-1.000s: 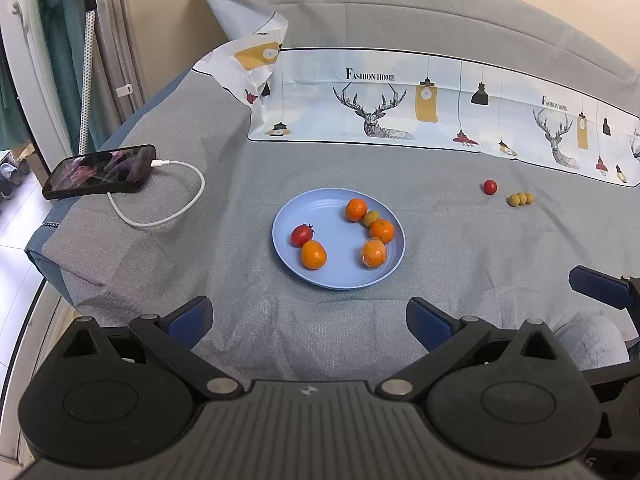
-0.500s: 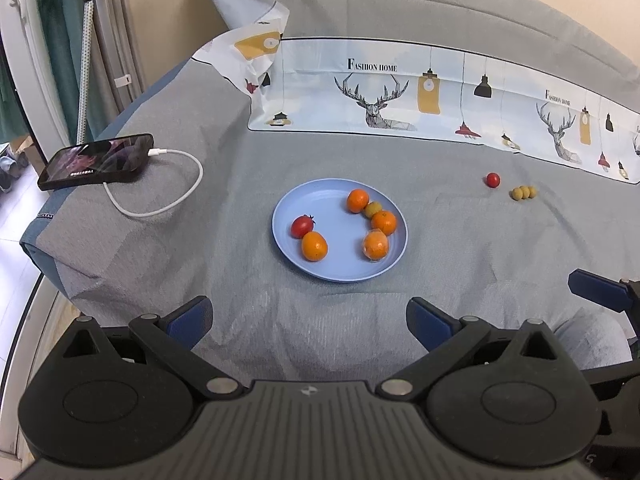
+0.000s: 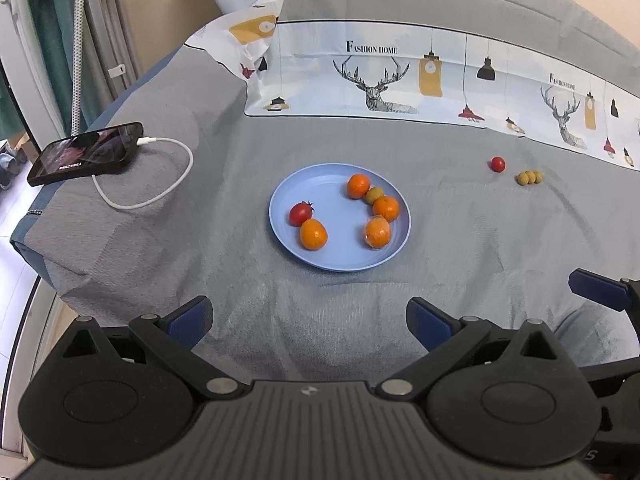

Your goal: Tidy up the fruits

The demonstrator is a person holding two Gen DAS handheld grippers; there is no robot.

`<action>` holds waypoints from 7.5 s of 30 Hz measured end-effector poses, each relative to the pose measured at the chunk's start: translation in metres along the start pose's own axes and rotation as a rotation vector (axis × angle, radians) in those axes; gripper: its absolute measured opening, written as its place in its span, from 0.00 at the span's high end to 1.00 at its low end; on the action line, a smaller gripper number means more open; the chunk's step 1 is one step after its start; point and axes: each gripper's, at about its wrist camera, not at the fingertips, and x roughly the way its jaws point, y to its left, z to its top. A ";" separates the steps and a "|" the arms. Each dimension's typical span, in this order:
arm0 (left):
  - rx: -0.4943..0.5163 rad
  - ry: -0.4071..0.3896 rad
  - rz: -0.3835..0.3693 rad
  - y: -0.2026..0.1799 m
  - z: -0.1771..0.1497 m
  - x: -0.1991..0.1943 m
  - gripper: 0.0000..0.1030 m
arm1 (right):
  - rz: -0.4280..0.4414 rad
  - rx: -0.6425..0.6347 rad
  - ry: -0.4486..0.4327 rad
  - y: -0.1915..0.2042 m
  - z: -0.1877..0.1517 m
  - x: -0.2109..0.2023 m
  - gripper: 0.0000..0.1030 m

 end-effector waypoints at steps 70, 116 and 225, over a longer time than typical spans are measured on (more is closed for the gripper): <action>0.232 0.224 -0.177 -0.343 0.219 0.391 0.00 | -0.514 0.216 0.008 -0.377 0.026 0.292 0.03; 0.177 0.079 -0.222 -0.165 0.106 0.099 0.67 | -0.227 0.128 -0.112 -0.177 0.022 0.071 0.75; -0.066 0.106 -0.025 0.024 0.080 0.133 0.00 | 0.045 -0.076 0.171 -0.011 0.045 0.161 0.06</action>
